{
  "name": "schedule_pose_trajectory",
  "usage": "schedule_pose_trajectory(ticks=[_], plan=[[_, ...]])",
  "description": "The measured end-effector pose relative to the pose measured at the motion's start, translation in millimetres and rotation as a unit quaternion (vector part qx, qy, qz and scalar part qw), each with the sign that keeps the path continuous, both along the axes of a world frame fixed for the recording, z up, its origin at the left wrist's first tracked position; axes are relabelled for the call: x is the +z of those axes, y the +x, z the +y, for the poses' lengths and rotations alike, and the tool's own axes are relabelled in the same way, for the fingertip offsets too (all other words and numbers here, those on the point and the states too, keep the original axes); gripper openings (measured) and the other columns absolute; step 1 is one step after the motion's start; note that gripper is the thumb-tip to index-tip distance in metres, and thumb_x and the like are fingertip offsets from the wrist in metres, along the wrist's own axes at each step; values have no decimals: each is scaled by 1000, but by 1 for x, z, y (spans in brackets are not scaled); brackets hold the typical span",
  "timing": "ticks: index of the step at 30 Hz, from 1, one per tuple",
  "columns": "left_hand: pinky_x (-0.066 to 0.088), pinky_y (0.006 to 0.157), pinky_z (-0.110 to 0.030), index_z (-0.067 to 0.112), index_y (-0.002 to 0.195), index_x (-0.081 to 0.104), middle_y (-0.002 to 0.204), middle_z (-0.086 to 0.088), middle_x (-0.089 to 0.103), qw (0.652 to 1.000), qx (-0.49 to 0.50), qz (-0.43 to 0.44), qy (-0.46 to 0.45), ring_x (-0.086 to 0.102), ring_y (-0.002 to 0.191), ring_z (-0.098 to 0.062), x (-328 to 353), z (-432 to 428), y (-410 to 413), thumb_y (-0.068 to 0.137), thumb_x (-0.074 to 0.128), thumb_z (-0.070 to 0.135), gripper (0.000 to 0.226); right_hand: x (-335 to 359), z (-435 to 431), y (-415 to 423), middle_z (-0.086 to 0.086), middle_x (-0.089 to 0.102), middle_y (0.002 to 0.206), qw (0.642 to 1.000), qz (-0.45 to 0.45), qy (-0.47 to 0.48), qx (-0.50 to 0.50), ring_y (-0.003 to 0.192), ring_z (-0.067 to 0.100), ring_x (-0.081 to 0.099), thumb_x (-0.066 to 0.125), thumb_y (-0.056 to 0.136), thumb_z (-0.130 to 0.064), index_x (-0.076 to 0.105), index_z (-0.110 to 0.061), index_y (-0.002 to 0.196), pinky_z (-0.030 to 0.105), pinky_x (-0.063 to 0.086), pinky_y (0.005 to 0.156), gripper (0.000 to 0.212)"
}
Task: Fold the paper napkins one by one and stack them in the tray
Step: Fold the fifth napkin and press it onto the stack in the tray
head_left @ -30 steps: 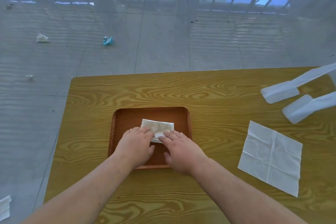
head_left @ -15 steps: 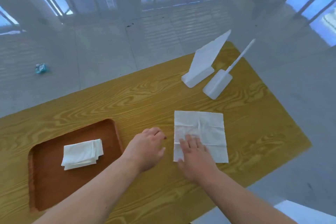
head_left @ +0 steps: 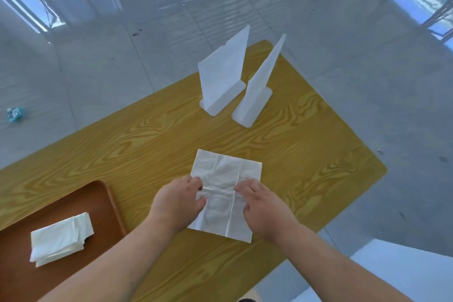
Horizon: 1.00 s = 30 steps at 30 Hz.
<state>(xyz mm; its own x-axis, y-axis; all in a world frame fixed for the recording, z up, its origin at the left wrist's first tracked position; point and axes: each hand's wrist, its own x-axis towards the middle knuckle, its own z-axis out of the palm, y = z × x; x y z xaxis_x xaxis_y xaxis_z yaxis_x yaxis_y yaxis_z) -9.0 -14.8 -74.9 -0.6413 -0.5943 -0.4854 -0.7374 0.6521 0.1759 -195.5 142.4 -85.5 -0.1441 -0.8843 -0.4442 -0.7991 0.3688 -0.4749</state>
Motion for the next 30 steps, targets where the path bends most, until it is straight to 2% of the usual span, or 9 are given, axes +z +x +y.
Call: schedule_pose_trajectory(ticks=[3, 6, 8, 10, 15, 22, 26, 28, 30], plan=[[53, 94, -32, 23, 138, 50, 130, 4, 58, 996, 67, -9, -55, 57, 119, -18, 0, -6, 0, 94, 52, 71, 65, 1, -6, -1, -4, 38, 164, 1000, -11, 3, 1, 157, 18, 20, 43, 97, -9, 39, -20, 157, 33, 12, 130, 61], [53, 90, -34, 17, 130, 52, 122, 0, 58, 981, 189, -10, -30, 57, 114, -21, -5, -10, 3, 82, 61, 80, 79, 3, -6, 3, -2, 63, 131, 988, 77, -38, -130, 124, 24, 52, 54, 95, -29, 59, -19, 134, 37, 43, 107, 40], [51, 88, -35, 19, 120, 55, 115, 1, 58, 969, 247, 22, 7, 57, 109, -21, -10, -13, 5, 79, 71, 76, 72, 5, -7, 5, -6, 61, 106, 974, 116, 4, -193, 102, 20, 53, 56, 91, -51, 61, -23, 112, 36, 46, 91, 35], [50, 84, -35, 22, 109, 61, 110, 3, 59, 967, 251, 38, 32, 57, 104, -20, -12, -16, 5, 80, 75, 69, 57, 2, -8, 9, -7, 57, 102, 970, 116, 63, -205, 98, 19, 50, 57, 87, -62, 57, -25, 106, 36, 46, 88, 42], [43, 61, -31, 28, 80, 61, 88, 6, 66, 955, 266, 75, 111, 60, 77, -14, -10, -16, -1, 87, 76, 47, 25, -3, -18, 19, -3, 60, 106, 967, 84, 61, -231, 102, 21, 50, 62, 94, -45, 62, -24, 105, 36, 45, 90, 23], [53, 54, -30, 17, 82, 63, 77, -1, 76, 767, 482, 224, 360, 71, 62, -17, 8, -33, 17, 86, 82, 16, 20, 3, -28, 22, -5, 61, 95, 953, -37, 56, -294, 93, 20, 52, 60, 92, -32, 62, -22, 91, 33, 43, 73, 10], [50, 61, -35, 17, 91, 64, 78, -4, 72, 693, 513, 291, 416, 64, 67, -22, 28, -43, 35, 84, 81, 2, 24, 23, -44, 19, 0, 70, 89, 843, -297, 64, -445, 71, 15, 58, 67, 92, -35, 64, -14, 97, 31, 46, 63, 21], [57, 56, -34, 12, 109, 65, 90, -10, 80, 654, 522, 318, 446, 73, 68, -23, 44, -47, 44, 86, 79, -2, 30, 33, -55, 25, 8, 74, 103, 744, -441, 53, -500, 82, 21, 67, 71, 95, -25, 61, -7, 115, 36, 55, 69, 28], [62, 58, -36, 16, 124, 61, 104, -16, 82, 629, 520, 344, 464, 78, 77, -27, 58, -52, 54, 89, 77, -1, 43, 43, -68, 32, 12, 72, 120, 700, -503, 33, -506, 100, 26, 71, 73, 96, -17, 50, -8, 133, 41, 58, 79, 44]])
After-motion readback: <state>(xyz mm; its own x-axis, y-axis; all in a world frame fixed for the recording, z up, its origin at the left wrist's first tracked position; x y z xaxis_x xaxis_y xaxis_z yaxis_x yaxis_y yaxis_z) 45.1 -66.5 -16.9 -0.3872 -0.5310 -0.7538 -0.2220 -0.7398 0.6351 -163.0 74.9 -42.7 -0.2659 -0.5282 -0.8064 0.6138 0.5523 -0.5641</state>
